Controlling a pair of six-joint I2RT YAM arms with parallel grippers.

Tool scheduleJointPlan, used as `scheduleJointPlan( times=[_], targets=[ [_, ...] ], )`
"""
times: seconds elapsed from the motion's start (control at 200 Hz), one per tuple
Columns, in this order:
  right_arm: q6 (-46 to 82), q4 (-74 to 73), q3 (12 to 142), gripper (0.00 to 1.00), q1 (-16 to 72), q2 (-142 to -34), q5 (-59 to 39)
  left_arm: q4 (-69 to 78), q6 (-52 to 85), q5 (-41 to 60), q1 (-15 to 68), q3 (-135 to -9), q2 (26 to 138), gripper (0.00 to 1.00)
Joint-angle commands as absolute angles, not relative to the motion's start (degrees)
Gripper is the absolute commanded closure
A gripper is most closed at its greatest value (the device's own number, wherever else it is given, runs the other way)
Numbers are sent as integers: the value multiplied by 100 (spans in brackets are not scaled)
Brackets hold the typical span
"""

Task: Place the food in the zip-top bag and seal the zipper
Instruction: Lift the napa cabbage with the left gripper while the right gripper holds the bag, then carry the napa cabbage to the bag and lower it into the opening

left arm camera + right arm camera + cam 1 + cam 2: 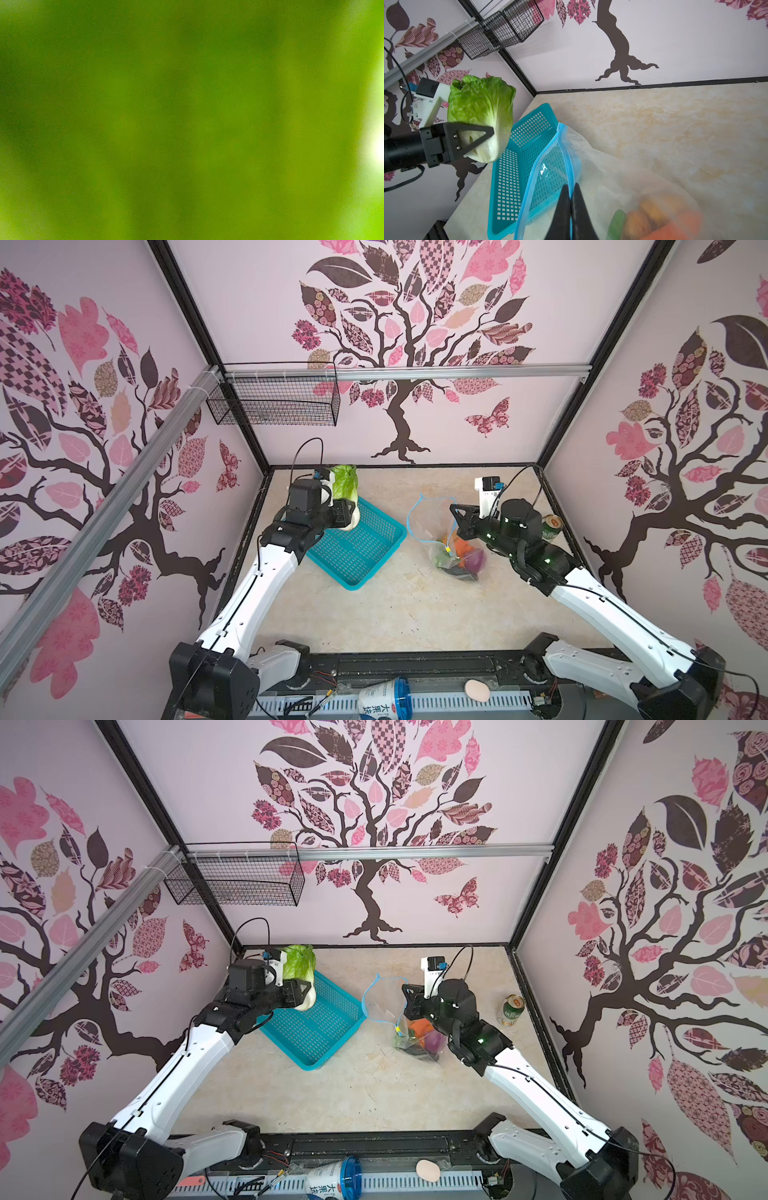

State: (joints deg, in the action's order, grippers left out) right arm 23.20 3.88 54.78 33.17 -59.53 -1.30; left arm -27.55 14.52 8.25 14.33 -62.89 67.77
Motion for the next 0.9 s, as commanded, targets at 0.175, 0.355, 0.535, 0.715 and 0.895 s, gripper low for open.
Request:
scheduleJointPlan(
  times=[0.175,0.355,0.535,0.715,0.895],
  targets=[
    [3053,-421,5404,100,3289,-6227,-77,-1845,1567,1094,1446,-5537,6161,82],
    [3298,-613,4804,100,3294,-6233,-308,-1537,1988,1525,1460,-5443,5995,81],
    [3243,-623,4527,100,3290,-5983,-323,-520,2973,1739,1667,-5388,5590,79],
    [3130,-448,4596,100,3290,-5919,-300,664,2672,505,3143,-5281,5454,77],
    [3132,-390,4637,100,3288,-5893,-254,1565,1946,-104,4397,-5331,5972,76]
  ],
)
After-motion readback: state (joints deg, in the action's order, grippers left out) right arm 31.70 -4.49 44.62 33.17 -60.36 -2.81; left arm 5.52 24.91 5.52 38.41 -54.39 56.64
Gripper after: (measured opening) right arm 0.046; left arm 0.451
